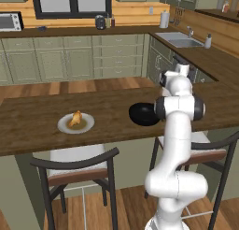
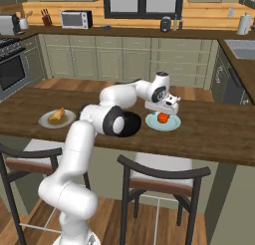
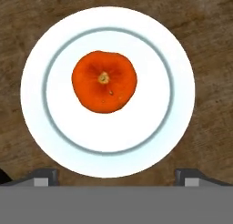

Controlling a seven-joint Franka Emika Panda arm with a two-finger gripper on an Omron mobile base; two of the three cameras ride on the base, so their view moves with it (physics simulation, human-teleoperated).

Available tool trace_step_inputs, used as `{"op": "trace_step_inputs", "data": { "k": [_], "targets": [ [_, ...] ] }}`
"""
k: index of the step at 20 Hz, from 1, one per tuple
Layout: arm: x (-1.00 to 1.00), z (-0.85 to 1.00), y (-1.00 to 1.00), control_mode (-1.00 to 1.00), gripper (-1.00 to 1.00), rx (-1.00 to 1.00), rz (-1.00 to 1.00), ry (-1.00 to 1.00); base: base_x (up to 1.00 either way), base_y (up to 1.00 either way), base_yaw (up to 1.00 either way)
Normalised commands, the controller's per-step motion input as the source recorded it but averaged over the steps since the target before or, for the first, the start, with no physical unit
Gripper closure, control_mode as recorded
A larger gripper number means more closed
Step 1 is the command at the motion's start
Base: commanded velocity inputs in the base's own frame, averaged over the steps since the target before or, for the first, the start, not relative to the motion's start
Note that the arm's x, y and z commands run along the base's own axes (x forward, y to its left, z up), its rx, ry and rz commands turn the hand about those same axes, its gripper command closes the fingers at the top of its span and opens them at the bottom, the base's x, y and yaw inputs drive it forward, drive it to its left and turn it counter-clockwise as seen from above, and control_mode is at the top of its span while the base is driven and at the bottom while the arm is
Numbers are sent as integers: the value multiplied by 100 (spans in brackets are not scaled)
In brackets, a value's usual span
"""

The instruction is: Pick the chicken drumstick and squash from their plates and place them in the bowl. Then put the bowl in the fridge.

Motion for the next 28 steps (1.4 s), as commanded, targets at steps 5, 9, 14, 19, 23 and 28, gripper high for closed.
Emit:
{"op": "trace_step_inputs", "data": {
  "k": [5, 9, 14, 19, 23, 28],
  "targets": [
    [5, -1, 20, -100, -100, 3, -5, -12, 0, 0, 0],
    [37, -28, -5, -100, -100, 5, -13, -13, 0, 0, 0],
    [40, -21, -28, -100, -100, 0, -15, -2, 0, 0, 0],
    [64, -2, -16, -100, -100, 0, -7, 1, 0, 0, 0],
    [65, -8, -13, -100, -100, 0, -1, 1, 0, 0, 0],
    [21, -31, -14, -100, -100, 0, 0, 0, 0, 0, 0]
  ]
}}
